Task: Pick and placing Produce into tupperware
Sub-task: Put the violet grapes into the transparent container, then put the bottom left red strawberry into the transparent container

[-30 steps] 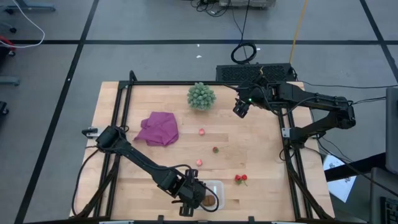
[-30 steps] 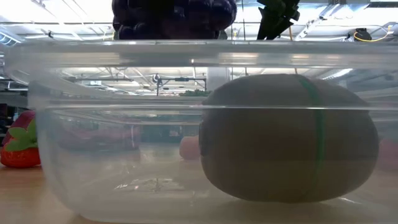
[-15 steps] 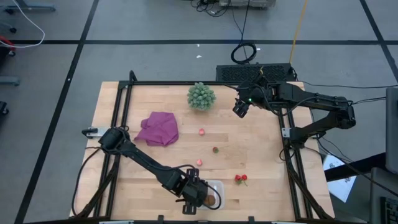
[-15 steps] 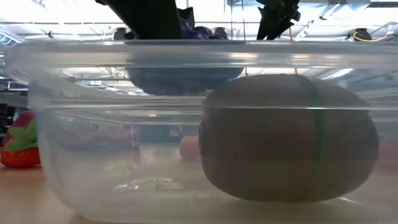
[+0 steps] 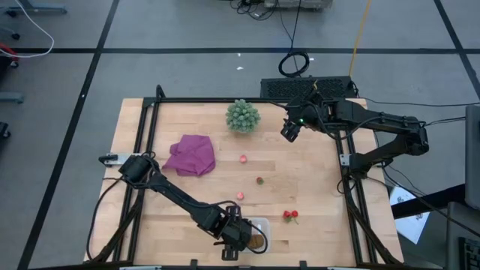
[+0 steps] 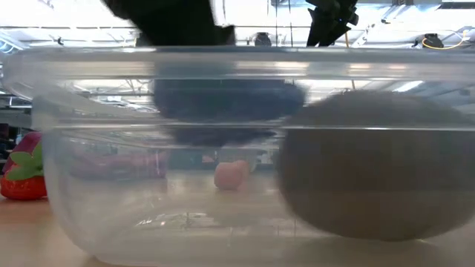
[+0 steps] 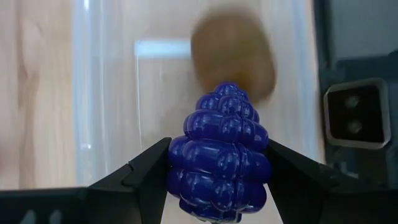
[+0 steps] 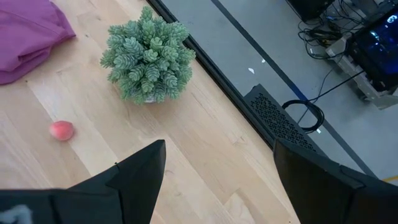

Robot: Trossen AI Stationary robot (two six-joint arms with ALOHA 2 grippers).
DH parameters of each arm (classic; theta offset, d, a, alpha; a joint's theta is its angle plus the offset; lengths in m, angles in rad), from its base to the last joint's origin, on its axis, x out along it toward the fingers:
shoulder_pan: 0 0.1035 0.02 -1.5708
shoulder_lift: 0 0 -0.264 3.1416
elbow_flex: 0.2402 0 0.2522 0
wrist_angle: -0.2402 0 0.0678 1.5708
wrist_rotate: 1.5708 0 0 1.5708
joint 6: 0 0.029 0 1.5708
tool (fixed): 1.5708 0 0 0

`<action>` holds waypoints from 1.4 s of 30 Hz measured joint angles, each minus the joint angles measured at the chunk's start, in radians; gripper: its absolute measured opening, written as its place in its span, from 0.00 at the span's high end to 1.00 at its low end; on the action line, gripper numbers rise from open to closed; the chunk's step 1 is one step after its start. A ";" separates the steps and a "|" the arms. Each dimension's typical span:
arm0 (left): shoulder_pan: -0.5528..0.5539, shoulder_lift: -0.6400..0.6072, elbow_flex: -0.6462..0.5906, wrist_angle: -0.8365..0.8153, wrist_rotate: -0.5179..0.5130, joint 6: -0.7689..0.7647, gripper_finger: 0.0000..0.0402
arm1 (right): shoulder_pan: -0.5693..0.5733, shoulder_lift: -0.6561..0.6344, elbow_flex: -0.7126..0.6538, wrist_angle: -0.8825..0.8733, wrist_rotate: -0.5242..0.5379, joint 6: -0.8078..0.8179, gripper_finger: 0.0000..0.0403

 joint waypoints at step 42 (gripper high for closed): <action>0.001 0.001 0.000 0.000 -0.002 -0.049 0.29 | 0.000 0.000 0.000 -0.008 -0.030 0.017 0.28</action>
